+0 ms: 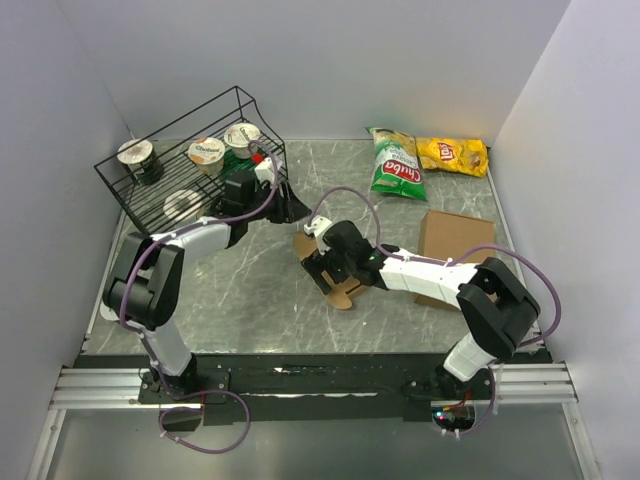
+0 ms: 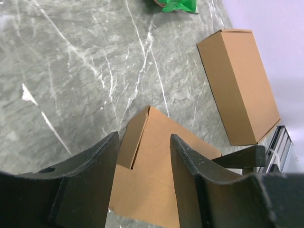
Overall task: Fold the paper box
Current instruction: Close the paper box at the center of the board.
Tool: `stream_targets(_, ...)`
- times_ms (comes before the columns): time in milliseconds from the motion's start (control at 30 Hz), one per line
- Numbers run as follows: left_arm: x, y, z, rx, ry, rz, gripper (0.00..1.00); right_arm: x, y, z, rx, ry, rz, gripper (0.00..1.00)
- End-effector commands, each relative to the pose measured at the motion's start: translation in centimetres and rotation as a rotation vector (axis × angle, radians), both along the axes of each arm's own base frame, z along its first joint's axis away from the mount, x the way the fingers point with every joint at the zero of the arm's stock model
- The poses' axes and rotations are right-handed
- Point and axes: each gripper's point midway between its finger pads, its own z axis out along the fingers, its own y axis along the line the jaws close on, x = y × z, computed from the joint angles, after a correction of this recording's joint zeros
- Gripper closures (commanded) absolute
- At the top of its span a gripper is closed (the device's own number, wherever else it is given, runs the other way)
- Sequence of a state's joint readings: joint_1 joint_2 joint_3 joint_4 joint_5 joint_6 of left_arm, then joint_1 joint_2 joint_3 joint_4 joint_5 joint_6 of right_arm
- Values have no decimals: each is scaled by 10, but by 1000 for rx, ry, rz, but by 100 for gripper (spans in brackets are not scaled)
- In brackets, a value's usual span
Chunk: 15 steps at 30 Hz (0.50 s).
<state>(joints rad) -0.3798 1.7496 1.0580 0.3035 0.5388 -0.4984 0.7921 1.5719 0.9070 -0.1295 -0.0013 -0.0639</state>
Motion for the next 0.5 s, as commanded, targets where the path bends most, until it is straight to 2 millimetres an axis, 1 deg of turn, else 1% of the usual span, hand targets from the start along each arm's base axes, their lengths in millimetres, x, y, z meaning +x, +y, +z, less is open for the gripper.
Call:
stream_targets(0,-1,3,30,-56,-68,25,47,2,-13,-16,-105,11,-68,3)
stream_targets(33,-2,4,31,-60,-73,26,47,0,-16,-20,-133,19,-68,3)
stream_targets(100,-3,6,29,-64,-64,33,47,-4,-13,-19,-160,0,-57,3)
stream_targets(133,-4,7,29,-67,-66,35,47,-1,-16,-16,-174,-24,-74,3)
stream_targets(200,-6,10,26,-67,-64,46,48,-1,-14,-8,-169,-54,-91,2)
stream_targets(267,-11,14,19,-70,-45,63,48,1,-16,-4,-171,-60,-110,1)
stream_targets(333,-15,18,17,-91,-45,77,47,2,-15,-1,-172,-60,-121,2)
stream_targets(367,-24,21,9,-106,-10,91,45,3,-17,-1,-181,-57,-128,2)
stream_targets(400,-24,24,12,-128,-25,102,33,3,-16,-1,-185,-58,-127,2)
stream_targets(433,-27,26,11,-140,-21,109,27,3,-17,-1,-189,-59,-126,2)
stream_targets(467,-36,29,5,-155,3,118,24,2,-18,-3,-196,-61,-128,2)
